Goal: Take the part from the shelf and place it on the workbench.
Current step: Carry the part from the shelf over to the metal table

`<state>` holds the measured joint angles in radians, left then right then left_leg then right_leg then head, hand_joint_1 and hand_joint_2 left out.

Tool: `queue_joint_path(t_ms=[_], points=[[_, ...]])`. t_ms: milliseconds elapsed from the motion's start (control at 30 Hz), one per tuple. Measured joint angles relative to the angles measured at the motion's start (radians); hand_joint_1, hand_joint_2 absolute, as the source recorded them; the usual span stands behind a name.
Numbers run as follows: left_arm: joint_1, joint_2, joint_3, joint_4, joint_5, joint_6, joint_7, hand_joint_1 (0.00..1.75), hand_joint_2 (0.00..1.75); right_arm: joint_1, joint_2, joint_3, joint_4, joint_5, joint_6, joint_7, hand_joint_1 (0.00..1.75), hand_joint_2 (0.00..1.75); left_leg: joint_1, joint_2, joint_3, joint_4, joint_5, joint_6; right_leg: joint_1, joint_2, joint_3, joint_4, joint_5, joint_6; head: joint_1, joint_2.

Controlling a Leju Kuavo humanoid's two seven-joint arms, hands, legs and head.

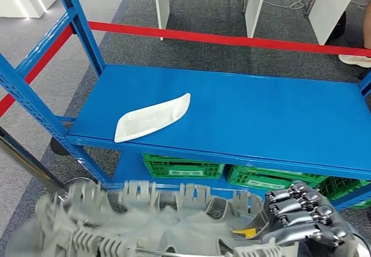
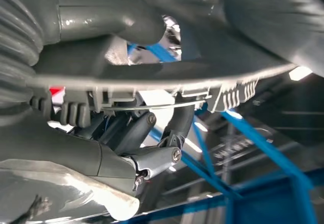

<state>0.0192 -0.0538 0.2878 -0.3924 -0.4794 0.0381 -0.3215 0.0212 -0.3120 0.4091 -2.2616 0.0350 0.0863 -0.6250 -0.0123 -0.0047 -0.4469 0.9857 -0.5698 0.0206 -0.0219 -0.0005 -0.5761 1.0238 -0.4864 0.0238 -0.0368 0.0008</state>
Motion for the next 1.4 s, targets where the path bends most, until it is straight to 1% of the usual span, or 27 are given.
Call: queue_joint_path(t_ms=[133, 333, 567, 667, 733, 767, 833, 867, 900, 967, 1000, 1033, 1067, 1100, 1133, 1167, 1200, 1233, 1267, 1300, 1333, 1367, 1400], points=[[-0.012, 0.005, 0.000, 0.013, -0.003, 0.000, -0.009, 0.00, 1.75, 0.002, 0.014, -0.020, -0.015, -0.014, 0.050, -0.034, 1.75, 1.75, 0.000, 0.000, 0.001, 0.000, 0.000, 0.000, 0.000, 0.001, 0.000, 0.000, 0.001, 0.001, 0.000, 0.000], [-0.021, 0.006, 0.000, 0.032, -0.015, -0.010, -0.020, 0.00, 1.75, 0.007, 0.019, -0.025, -0.023, -0.018, 0.092, -0.036, 1.75, 1.75, 0.000, 0.000, 0.001, 0.001, 0.000, 0.000, 0.000, 0.001, 0.000, 0.000, 0.001, 0.001, 0.000, 0.000], [-0.028, 0.006, 0.000, 0.047, 0.010, -0.046, -0.063, 0.00, 1.75, 0.064, 0.020, -0.044, -0.023, -0.038, 0.122, -0.040, 1.75, 1.75, -0.001, 0.000, 0.000, 0.004, -0.001, 0.002, -0.001, 0.001, 0.000, -0.002, 0.001, 0.002, 0.000, 0.000], [-0.029, 0.005, 0.000, 0.050, 0.010, -0.025, -0.080, 0.00, 1.75, 0.098, 0.027, -0.053, -0.021, -0.061, 0.136, -0.038, 1.75, 1.75, -0.003, 0.000, -0.002, 0.008, -0.003, 0.005, -0.004, 0.000, 0.000, -0.004, 0.004, 0.006, 0.000, 0.000], [-0.029, 0.005, 0.001, 0.054, 0.006, -0.015, -0.081, 0.00, 1.75, 0.126, 0.039, -0.060, -0.019, -0.082, 0.143, -0.022, 1.75, 1.75, -0.004, 0.000, -0.004, 0.010, -0.003, 0.008, -0.005, 0.000, 0.001, -0.005, 0.006, 0.010, 0.000, 0.000], [-0.029, 0.005, 0.000, 0.056, 0.000, -0.012, -0.081, 0.00, 1.75, 0.140, 0.044, -0.063, -0.018, -0.095, 0.146, -0.010, 1.75, 1.75, -0.005, 0.000, -0.005, 0.010, 0.001, 0.012, -0.006, 0.000, 0.002, -0.008, 0.010, 0.014, -0.001, 0.000], [-0.028, 0.004, -0.001, 0.060, -0.021, -0.003, -0.081, 0.00, 1.75, 0.172, 0.049, -0.074, -0.010, -0.122, 0.152, 0.007, 1.75, 1.75, 0.000, 0.002, -0.001, -0.007, 0.018, 0.025, -0.006, 0.000, -0.001, -0.009, 0.006, 0.022, 0.000, 0.000], [-0.028, 0.003, -0.004, 0.063, -0.036, 0.005, -0.078, 0.00, 1.75, 0.189, 0.049, -0.082, -0.002, -0.135, 0.154, 0.008, 1.75, 1.75, 0.003, 0.003, -0.001, -0.015, 0.028, 0.032, -0.005, 0.001, -0.009, 0.006, -0.008, 0.025, 0.001, 0.000], [-0.027, 0.003, -0.008, 0.066, -0.051, 0.015, -0.072, 0.00, 1.75, 0.206, 0.049, -0.092, 0.007, -0.148, 0.156, 0.004, 1.75, 1.75, 0.006, 0.005, -0.001, -0.023, 0.034, 0.037, -0.004, 0.001, -0.027, 0.043, -0.034, 0.027, 0.003, 0.000], [-0.020, 0.003, -0.019, 0.076, -0.078, 0.035, -0.057, 0.00, 1.75, 0.240, 0.049, -0.112, 0.026, -0.164, 0.157, -0.012, 1.75, 1.75, 0.005, 0.008, -0.007, -0.023, 0.038, 0.040, -0.004, 0.001, -0.082, 0.171, -0.097, 0.030, 0.007, 0.000], [-0.015, 0.004, -0.024, 0.081, -0.087, 0.041, -0.052, 0.00, 1.75, 0.255, 0.049, -0.120, 0.034, -0.168, 0.158, -0.019, 1.75, 1.75, 0.005, 0.009, -0.009, -0.021, 0.038, 0.040, -0.004, 0.000, -0.105, 0.229, -0.115, 0.031, 0.007, 0.000], [-0.012, 0.005, -0.029, 0.085, -0.092, 0.045, -0.049, 0.00, 1.75, 0.269, 0.049, -0.127, 0.041, -0.169, 0.158, -0.024, 1.75, 1.75, 0.004, 0.010, -0.010, -0.019, 0.037, 0.039, -0.004, 0.000, -0.116, 0.257, -0.114, 0.033, 0.007, 0.000], [-0.010, 0.005, -0.033, 0.089, -0.095, 0.047, -0.047, 0.00, 1.75, 0.278, 0.049, -0.132, 0.048, -0.170, 0.158, -0.025, 1.75, 1.75, 0.005, 0.011, -0.011, -0.016, 0.036, 0.038, -0.004, 0.000, -0.107, 0.244, -0.093, 0.033, 0.007, 0.000], [-0.009, 0.005, -0.036, 0.091, -0.097, 0.048, -0.046, 0.00, 1.75, 0.285, 0.049, -0.137, 0.052, -0.169, 0.158, -0.025, 1.75, 1.75, 0.006, 0.010, -0.011, -0.011, 0.033, 0.035, -0.005, -0.001, -0.081, 0.194, -0.058, 0.033, 0.008, 0.000], [-0.009, 0.005, -0.039, 0.093, -0.100, 0.049, -0.045, 0.00, 1.75, 0.291, 0.049, -0.141, 0.056, -0.168, 0.156, -0.024, 1.75, 1.75, 0.006, 0.010, -0.012, -0.005, 0.029, 0.031, -0.005, -0.001, -0.047, 0.130, -0.030, 0.032, 0.007, 0.000], [-0.009, 0.005, -0.042, 0.094, -0.106, 0.052, -0.045, 0.00, 1.75, 0.295, 0.049, -0.144, 0.058, -0.166, 0.155, -0.022, 1.75, 1.75, 0.006, 0.009, -0.016, 0.002, 0.024, 0.026, -0.004, -0.001, -0.016, 0.074, -0.011, 0.029, 0.008, 0.000], [-0.009, 0.005, -0.047, 0.094, -0.116, 0.055, -0.045, 0.00, 1.75, 0.300, 0.049, -0.147, 0.060, -0.164, 0.152, -0.020, 1.75, 1.75, 0.004, 0.008, -0.019, 0.009, 0.021, 0.021, -0.003, -0.001, 0.005, 0.038, -0.003, 0.027, 0.009, 0.000], [-0.010, 0.005, -0.054, 0.094, -0.128, 0.058, -0.047, 0.00, 1.75, 0.305, 0.049, -0.148, 0.060, -0.161, 0.150, -0.019, 1.75, 1.75, 0.003, 0.008, -0.024, 0.014, 0.019, 0.015, -0.001, 0.000, 0.014, 0.024, -0.007, 0.023, 0.009, 0.000], [-0.010, 0.006, -0.062, 0.094, -0.139, 0.061, -0.050, 0.00, 1.75, 0.310, 0.049, -0.151, 0.061, -0.157, 0.148, -0.018, 1.75, 1.75, 0.001, 0.007, -0.028, 0.018, 0.020, 0.011, 0.001, 0.001, 0.015, 0.022, -0.007, 0.018, 0.010, 0.000], [-0.010, 0.006, -0.069, 0.095, -0.148, 0.062, -0.053, 0.00, 1.75, 0.314, 0.049, -0.153, 0.061, -0.153, 0.147, -0.019, 1.75, 1.75, 0.001, 0.007, -0.032, 0.021, 0.020, 0.006, -0.002, 0.001, 0.012, 0.017, -0.009, 0.014, 0.009, 0.000], [-0.011, 0.006, -0.076, 0.095, -0.154, 0.063, -0.055, 0.00, 1.75, 0.317, 0.049, -0.156, 0.061, -0.148, 0.146, -0.019, 1.75, 1.75, 0.001, 0.007, -0.037, 0.027, 0.014, 0.001, -0.003, 0.000, 0.009, 0.012, -0.010, 0.008, 0.008, 0.000], [-0.011, 0.006, -0.082, 0.095, -0.157, 0.064, -0.057, 0.00, 1.75, 0.320, 0.049, -0.159, 0.060, -0.144, 0.146, -0.020, 1.75, 1.75, 0.002, 0.007, -0.047, 0.045, -0.004, -0.006, -0.006, 0.000, 0.006, 0.007, -0.009, 0.001, 0.006, 0.000], [-0.011, 0.005, -0.086, 0.095, -0.158, 0.065, -0.057, 0.00, 1.75, 0.323, 0.049, -0.162, 0.060, -0.140, 0.145, -0.022, 1.75, 1.75, 0.004, 0.007, -0.062, 0.080, -0.033, -0.012, -0.008, -0.001, 0.001, 0.003, -0.007, -0.005, 0.004, 0.000]])
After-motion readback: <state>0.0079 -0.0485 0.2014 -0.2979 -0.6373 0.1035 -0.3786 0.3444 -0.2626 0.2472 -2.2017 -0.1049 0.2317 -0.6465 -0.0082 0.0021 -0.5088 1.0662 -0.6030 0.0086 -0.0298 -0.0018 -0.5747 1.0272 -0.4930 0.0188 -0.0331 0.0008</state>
